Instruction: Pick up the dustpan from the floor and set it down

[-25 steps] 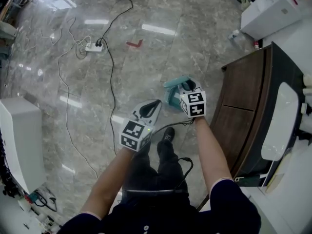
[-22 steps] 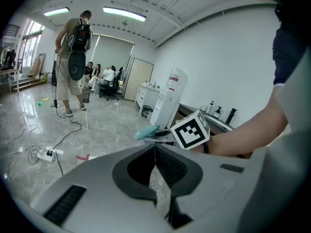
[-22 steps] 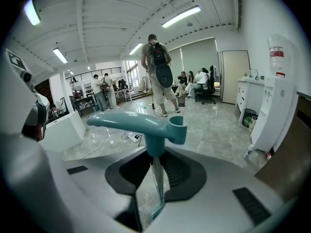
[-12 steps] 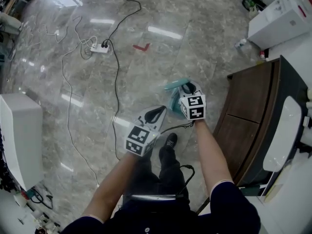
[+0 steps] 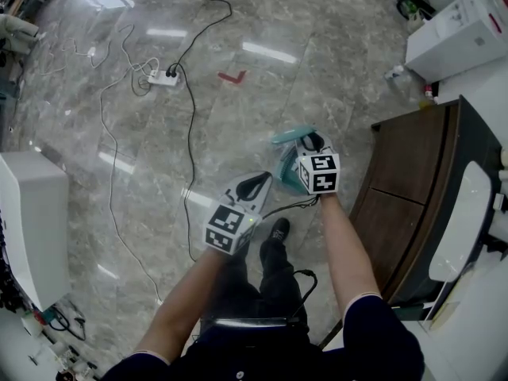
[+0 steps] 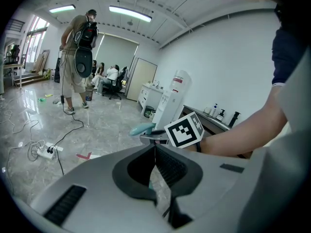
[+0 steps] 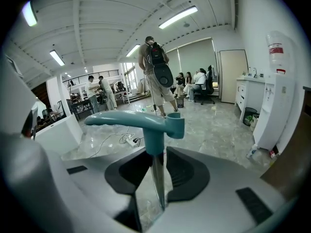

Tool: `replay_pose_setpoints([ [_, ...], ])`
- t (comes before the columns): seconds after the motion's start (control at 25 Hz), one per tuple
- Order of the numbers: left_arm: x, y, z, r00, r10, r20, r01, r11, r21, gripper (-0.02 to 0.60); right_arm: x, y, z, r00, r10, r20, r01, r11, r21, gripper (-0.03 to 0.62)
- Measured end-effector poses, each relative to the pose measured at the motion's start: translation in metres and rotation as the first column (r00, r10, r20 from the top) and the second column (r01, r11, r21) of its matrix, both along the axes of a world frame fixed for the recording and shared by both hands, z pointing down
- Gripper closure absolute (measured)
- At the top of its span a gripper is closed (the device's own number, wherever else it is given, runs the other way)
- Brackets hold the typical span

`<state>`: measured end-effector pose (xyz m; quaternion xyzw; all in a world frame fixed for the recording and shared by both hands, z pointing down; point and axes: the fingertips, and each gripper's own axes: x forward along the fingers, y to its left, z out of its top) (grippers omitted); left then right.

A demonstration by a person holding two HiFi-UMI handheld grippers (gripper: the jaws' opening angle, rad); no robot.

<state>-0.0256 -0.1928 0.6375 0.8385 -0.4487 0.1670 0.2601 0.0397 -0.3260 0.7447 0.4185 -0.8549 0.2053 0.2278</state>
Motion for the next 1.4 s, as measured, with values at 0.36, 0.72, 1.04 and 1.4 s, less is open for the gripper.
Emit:
replay_pose_setpoints([
  [0.36, 0.003, 0.002, -0.002, 1.000, 0.021, -0.005, -0.021, 1.000, 0.003, 0.568, 0.008, 0.013, 0.018, 0.999, 0.041, -0.034, -0.045, 0.993, -0.111, 0.373],
  [0.72, 0.011, 0.016, -0.027, 0.998, 0.051, -0.021, -0.050, 0.998, 0.024, 0.568, 0.023, 0.082, -0.022, 0.990, 0.130, 0.050, -0.120, 0.978, -0.171, 0.375],
  [1.04, 0.022, 0.027, -0.084, 0.997, 0.079, -0.025, -0.076, 0.992, 0.102, 0.568, 0.029, 0.117, -0.134, 0.973, 0.169, 0.160, -0.169, 0.986, -0.012, 0.486],
  [1.4, 0.028, 0.048, -0.164, 0.995, 0.080, -0.054, -0.066, 0.971, 0.228, 0.568, 0.034, 0.143, -0.268, 0.963, 0.114, 0.244, -0.178, 0.951, 0.254, 0.586],
])
